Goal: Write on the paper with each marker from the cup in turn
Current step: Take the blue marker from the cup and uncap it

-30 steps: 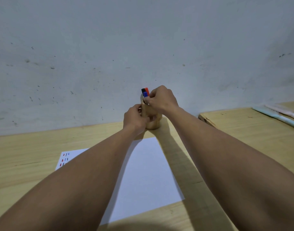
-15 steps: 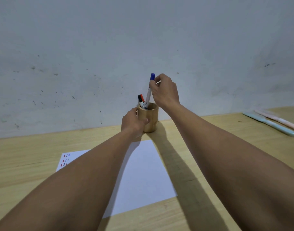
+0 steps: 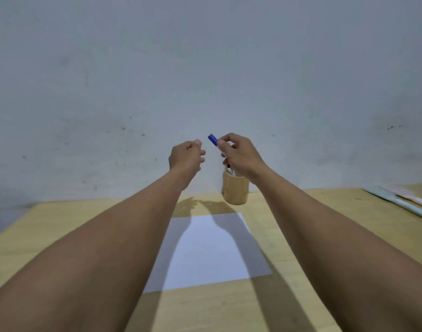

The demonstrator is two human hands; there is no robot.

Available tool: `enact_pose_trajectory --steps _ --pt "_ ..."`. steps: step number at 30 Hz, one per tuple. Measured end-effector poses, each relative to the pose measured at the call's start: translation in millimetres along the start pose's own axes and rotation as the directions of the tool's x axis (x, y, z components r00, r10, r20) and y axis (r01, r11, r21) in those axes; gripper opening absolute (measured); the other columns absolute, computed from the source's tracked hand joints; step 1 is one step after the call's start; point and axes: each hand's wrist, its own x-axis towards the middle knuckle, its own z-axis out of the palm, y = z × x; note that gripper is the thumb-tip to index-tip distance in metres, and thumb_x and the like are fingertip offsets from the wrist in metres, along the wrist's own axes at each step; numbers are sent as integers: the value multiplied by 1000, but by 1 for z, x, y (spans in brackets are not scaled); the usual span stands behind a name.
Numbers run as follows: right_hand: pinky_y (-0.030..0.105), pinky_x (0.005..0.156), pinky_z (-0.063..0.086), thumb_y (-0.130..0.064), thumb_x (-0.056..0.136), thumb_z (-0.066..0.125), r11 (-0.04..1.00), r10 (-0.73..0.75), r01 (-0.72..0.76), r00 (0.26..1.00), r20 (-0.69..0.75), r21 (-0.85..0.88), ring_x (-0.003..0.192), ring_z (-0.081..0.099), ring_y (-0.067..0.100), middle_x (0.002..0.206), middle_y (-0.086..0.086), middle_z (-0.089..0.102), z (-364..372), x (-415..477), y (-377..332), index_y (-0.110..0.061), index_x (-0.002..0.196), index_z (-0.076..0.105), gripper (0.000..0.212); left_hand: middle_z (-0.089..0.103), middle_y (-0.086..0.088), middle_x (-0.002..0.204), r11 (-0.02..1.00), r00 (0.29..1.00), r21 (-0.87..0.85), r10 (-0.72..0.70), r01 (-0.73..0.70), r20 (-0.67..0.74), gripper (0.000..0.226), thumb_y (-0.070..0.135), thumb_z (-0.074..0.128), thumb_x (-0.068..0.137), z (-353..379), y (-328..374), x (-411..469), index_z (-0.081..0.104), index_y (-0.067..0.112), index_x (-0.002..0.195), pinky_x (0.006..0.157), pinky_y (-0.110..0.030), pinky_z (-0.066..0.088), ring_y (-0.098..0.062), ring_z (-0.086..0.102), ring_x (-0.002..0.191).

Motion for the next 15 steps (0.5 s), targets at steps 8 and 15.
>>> enact_pose_trajectory --steps 8,15 --pt "26 63 49 -7 91 56 997 59 -67 983 172 38 72 64 14 87 8 74 14 -39 -45 -5 105 77 25 75 -2 102 1000 991 -26 -13 16 130 17 25 66 95 -61 33 -28 74 15 105 79 -32 59 -16 70 94" --pt "31 68 52 -28 97 67 944 141 -232 926 350 235 71 68 14 95 7 77 24 -55 -61 -17 106 58 17 71 -10 105 1000 997 -9 -22 23 72 12 9 64 95 -98 37 -36 73 11 104 75 -30 59 -18 67 90"
